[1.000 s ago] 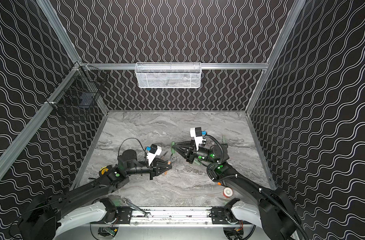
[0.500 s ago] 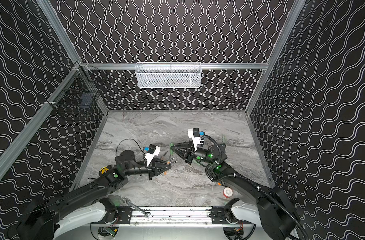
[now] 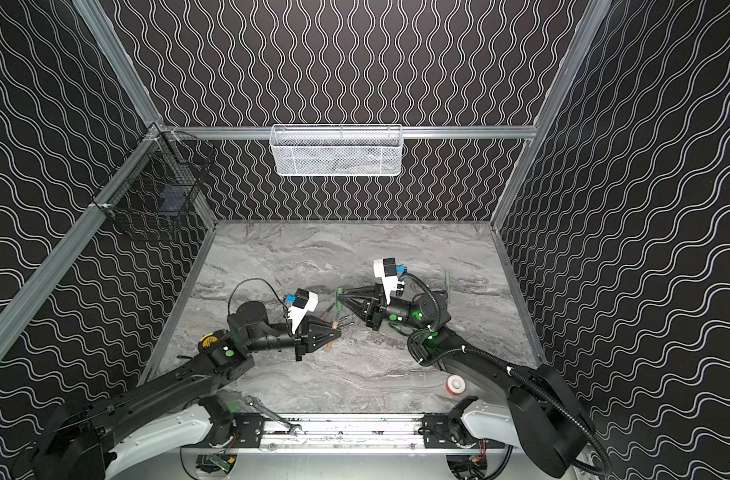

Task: Insert the pens into the pen caps
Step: 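Push the green cap onto the tan pen tip held by the left gripper, then press the green cap down the tan pen while the left gripper holds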

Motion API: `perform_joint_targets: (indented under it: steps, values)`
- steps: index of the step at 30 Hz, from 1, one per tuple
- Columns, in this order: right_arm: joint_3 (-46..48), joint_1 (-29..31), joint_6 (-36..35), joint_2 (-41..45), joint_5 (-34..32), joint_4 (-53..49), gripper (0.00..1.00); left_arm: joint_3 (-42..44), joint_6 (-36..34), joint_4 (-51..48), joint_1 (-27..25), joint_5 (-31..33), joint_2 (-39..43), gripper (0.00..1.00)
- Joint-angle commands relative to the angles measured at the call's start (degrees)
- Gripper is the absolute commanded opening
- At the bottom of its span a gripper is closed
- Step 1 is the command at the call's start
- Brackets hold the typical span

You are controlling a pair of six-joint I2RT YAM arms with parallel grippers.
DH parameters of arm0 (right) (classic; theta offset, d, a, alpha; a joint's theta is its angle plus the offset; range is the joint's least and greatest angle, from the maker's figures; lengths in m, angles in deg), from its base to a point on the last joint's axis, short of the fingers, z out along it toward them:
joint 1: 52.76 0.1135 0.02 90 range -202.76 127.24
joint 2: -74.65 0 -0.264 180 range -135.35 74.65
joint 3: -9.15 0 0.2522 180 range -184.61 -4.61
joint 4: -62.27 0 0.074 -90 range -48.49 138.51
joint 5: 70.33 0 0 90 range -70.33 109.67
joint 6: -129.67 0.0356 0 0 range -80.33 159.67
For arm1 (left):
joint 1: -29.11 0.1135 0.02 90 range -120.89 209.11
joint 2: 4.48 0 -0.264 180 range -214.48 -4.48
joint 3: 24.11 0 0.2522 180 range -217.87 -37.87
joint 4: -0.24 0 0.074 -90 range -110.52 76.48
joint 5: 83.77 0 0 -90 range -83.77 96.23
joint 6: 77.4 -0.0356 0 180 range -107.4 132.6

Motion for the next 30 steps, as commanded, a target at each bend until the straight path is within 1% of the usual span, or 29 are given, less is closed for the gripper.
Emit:
perform_joint_targets:
  steps: [1, 6, 10, 16, 20, 24, 26, 30]
  values:
    - [0.23, 0.98, 1.11, -0.49, -0.44, 3.28, 0.16, -0.24, -1.59, 2.4, -0.02, 0.43, 0.59, 0.0]
    - [1.02, 1.84, 1.5, -0.45, -1.57, 4.05, 0.15, -0.29, -2.29, 1.55, 0.04, 2.14, 2.88, 0.0]
    - [1.23, 1.92, 0.58, 0.6, -2.35, 2.06, 0.15, -0.47, -3.15, 1.22, 0.25, 3.09, 4.24, 0.0]
    - [1.58, 3.35, -0.88, 1.44, -2.35, 0.99, 0.16, -0.89, -3.0, 1.99, 0.47, 2.97, 4.69, 0.0]
    - [1.41, 5.12, -2.77, 1.87, -3.55, -2.06, 0.16, -2.04, -3.58, 1.07, 0.85, 2.36, 4.41, 0.0]
    - [1.42, 5.61, -4.05, 3.17, -5.32, -4.75, 0.21, -2.79, -3.88, 0.45, 0.93, 1.98, 4.35, 0.0]
    - [0.61, 5.64, -5.24, 4.17, -6.19, -7.45, 0.27, -2.96, -4.05, 0.1, 0.95, 1.79, 4.1, 0.0]
    - [-2.3, 5.61, -7.64, 5.22, -7.14, -12.66, 0.34, -2.95, -3.96, 0.14, 0.95, 1.09, 3.38, 0.0]
